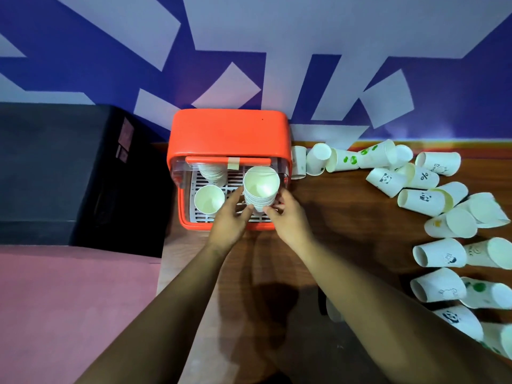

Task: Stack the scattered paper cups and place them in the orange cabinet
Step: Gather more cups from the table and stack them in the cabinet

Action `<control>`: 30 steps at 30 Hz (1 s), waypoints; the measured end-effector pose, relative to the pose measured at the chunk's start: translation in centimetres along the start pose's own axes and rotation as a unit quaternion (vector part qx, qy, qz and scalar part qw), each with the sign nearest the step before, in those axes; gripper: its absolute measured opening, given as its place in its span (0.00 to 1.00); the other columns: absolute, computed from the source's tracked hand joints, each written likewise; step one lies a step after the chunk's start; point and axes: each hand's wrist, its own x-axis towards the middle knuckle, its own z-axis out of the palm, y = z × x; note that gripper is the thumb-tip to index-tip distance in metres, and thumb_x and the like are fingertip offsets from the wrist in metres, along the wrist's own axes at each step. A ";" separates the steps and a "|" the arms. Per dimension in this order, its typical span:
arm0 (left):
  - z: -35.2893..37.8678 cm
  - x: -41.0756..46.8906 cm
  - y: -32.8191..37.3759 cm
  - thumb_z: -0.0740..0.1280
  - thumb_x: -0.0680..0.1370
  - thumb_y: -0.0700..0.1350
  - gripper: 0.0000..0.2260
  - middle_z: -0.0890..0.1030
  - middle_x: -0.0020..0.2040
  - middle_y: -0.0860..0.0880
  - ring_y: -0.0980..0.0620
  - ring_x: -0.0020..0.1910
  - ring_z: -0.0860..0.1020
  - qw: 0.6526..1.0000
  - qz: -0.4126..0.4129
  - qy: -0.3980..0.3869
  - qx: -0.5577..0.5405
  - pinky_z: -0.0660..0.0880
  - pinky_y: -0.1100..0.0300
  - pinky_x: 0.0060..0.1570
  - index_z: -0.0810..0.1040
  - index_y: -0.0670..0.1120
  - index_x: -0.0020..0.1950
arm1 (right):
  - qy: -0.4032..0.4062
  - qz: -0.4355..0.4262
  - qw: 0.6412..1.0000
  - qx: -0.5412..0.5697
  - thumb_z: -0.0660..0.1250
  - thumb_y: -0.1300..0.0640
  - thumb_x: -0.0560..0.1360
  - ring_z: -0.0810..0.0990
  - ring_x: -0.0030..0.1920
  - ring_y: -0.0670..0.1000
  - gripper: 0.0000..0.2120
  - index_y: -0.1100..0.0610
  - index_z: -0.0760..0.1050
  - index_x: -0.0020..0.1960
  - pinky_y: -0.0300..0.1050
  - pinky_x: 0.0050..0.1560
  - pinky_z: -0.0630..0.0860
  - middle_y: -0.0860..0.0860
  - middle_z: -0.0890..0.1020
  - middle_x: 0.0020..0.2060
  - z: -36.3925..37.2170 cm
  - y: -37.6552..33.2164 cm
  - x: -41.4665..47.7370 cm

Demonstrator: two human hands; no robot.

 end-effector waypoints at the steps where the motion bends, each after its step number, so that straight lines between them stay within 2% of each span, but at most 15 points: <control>1: 0.0 0.3 -0.1 0.65 0.81 0.37 0.21 0.81 0.63 0.51 0.66 0.54 0.80 1.000 -0.001 0.005 -0.004 0.73 0.74 0.54 0.71 0.47 0.74 | 0.002 -0.001 1.000 -0.001 0.70 0.62 0.73 0.83 0.54 0.49 0.23 0.51 0.72 0.67 0.54 0.58 0.79 0.49 0.83 0.56 0.2 -0.1 0.4; 7: 0.7 2.3 0.2 0.66 0.81 0.40 0.20 0.81 0.63 0.53 0.61 0.57 0.81 0.998 -0.013 0.037 -0.047 0.74 0.70 0.57 0.73 0.50 0.73 | 0.020 -0.003 0.999 0.039 0.67 0.58 0.75 0.82 0.57 0.47 0.22 0.52 0.71 0.68 0.53 0.61 0.78 0.49 0.83 0.58 1.6 0.4 3.0; 10: 1.2 3.5 -0.2 0.67 0.79 0.46 0.17 0.83 0.62 0.52 0.56 0.59 0.82 0.996 -0.023 0.052 -0.074 0.77 0.55 0.63 0.76 0.49 0.68 | 0.029 -0.001 0.998 0.056 0.65 0.51 0.75 0.81 0.59 0.46 0.19 0.49 0.73 0.65 0.55 0.63 0.77 0.48 0.83 0.58 2.2 0.8 3.9; 12: 1.7 4.1 -0.4 0.68 0.78 0.51 0.16 0.84 0.59 0.52 0.54 0.58 0.82 0.994 -0.039 0.067 -0.082 0.77 0.49 0.63 0.78 0.49 0.64 | 0.033 0.001 0.997 0.069 0.64 0.46 0.73 0.81 0.59 0.47 0.19 0.46 0.73 0.63 0.56 0.63 0.76 0.47 0.83 0.58 2.7 1.1 4.6; 15: 2.3 4.9 -0.4 0.69 0.77 0.51 0.16 0.85 0.56 0.52 0.54 0.57 0.83 0.989 -0.055 0.092 -0.103 0.78 0.52 0.61 0.78 0.48 0.62 | 0.049 0.002 0.997 0.066 0.62 0.41 0.72 0.81 0.61 0.51 0.22 0.46 0.71 0.65 0.59 0.62 0.76 0.47 0.83 0.58 3.4 1.6 5.5; 19: 2.9 5.4 -0.8 0.71 0.79 0.46 0.11 0.84 0.51 0.55 0.57 0.54 0.83 0.984 -0.063 0.112 -0.121 0.78 0.57 0.57 0.78 0.47 0.61 | 0.063 0.007 0.997 0.048 0.59 0.38 0.73 0.80 0.61 0.55 0.28 0.45 0.65 0.71 0.59 0.62 0.76 0.50 0.82 0.60 3.8 1.9 5.9; 23: 2.8 5.2 -0.9 0.69 0.79 0.48 0.13 0.84 0.54 0.51 0.53 0.56 0.82 0.987 -0.050 0.105 -0.112 0.78 0.53 0.60 0.77 0.46 0.62 | 0.060 0.009 0.997 0.050 0.59 0.38 0.73 0.79 0.62 0.57 0.27 0.44 0.64 0.70 0.60 0.62 0.75 0.53 0.81 0.61 4.1 2.1 6.0; 26: 2.4 5.0 -0.6 0.69 0.78 0.50 0.17 0.83 0.59 0.52 0.52 0.58 0.82 0.991 -0.049 0.081 -0.094 0.77 0.49 0.62 0.76 0.47 0.65 | 0.044 0.014 0.998 0.042 0.59 0.40 0.73 0.78 0.64 0.55 0.28 0.47 0.64 0.71 0.58 0.63 0.75 0.52 0.80 0.64 3.8 2.0 5.8; 30: 1.6 4.2 -0.1 0.68 0.79 0.45 0.18 0.82 0.61 0.51 0.58 0.57 0.81 0.993 -0.058 0.063 -0.077 0.77 0.54 0.62 0.73 0.46 0.68 | 0.015 0.024 1.000 0.011 0.63 0.55 0.77 0.77 0.65 0.59 0.22 0.55 0.68 0.71 0.60 0.66 0.73 0.57 0.79 0.64 2.2 0.6 4.2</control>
